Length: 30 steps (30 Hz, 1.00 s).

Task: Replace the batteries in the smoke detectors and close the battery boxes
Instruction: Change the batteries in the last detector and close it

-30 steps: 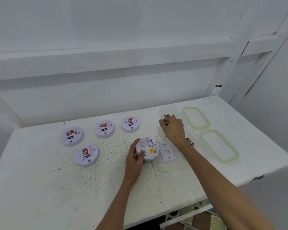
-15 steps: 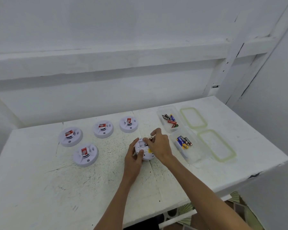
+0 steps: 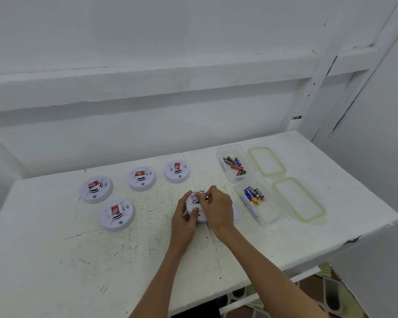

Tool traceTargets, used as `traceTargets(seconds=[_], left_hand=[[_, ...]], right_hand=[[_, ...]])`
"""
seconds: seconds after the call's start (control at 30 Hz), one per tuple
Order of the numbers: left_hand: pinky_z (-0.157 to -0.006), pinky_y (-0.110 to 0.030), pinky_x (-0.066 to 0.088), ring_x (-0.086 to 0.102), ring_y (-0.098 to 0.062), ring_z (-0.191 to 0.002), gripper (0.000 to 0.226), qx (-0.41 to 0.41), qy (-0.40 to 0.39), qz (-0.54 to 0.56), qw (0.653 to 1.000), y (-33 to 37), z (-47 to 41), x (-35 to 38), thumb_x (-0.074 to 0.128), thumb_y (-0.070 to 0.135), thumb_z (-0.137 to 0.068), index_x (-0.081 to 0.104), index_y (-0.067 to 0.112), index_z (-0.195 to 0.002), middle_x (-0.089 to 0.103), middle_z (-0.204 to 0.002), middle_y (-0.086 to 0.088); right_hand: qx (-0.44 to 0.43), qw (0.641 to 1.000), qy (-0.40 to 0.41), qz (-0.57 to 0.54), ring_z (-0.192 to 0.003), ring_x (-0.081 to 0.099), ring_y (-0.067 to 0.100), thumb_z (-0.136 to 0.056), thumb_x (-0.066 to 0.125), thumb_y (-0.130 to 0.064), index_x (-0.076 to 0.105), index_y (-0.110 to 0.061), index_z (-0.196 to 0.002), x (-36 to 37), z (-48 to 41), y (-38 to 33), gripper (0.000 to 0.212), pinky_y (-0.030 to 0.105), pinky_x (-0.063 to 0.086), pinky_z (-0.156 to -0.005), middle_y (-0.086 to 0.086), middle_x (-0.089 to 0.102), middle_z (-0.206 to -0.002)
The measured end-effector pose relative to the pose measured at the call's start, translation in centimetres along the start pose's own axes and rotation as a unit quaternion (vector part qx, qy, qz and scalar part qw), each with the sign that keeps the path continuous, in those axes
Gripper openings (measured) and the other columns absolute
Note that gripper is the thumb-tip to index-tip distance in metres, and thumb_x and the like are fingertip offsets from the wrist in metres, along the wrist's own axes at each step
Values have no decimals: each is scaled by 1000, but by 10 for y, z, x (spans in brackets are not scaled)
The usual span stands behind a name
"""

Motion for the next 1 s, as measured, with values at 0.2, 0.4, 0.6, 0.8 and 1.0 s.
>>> traceTargets(seconds=[0.2,0.4,0.6,0.8,1.0], left_hand=[[-99,-43,59,60,-17,-129,48,3,2,-7,1000,-6,-1,0,55,6,-105,50,23,-149,59,-144,2],[-100,-50,58,62,-19,-129,48,-3,-1,0,1000,-5,-1,0,54,6,-105,50,25,-149,60,-144,5],[-101,-46,58,62,-15,-128,47,-10,-5,4,1000,-2,1,1,57,15,-105,50,27,-149,60,-144,5],[-95,-41,61,63,-16,-127,48,-39,-3,20,999,-3,0,0,55,10,-106,51,31,-149,59,-146,7],[-91,-35,62,63,-13,-126,47,-45,0,30,999,-1,0,1,54,10,-106,52,32,-148,58,-147,8]], right_hand=[[-108,994,20,12,-79,51,17,-100,54,-27,65,-11,-96,2,21,11,19,30,47,-67,2,62,-86],[-140,989,5,45,-78,55,19,-98,46,-36,69,-3,-113,1,29,7,42,24,41,-65,5,63,-85],[-96,994,-32,-42,-73,60,8,-97,57,-28,71,-16,-117,-24,6,9,27,23,52,-72,-3,68,-85],[-77,994,30,-65,-70,61,4,-95,59,-14,74,-11,-107,-49,-44,14,20,13,49,-69,-2,72,-85],[-56,997,42,-15,-74,60,20,-93,56,-10,73,-6,-96,-62,-99,30,18,32,50,-74,7,67,-83]])
Point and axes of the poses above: each hand's wrist, its own z-axis away from the middle knuckle, its own x-axis out of the palm, y = z × x, the point moved 3 cm from there along -z, towards the middle knuckle
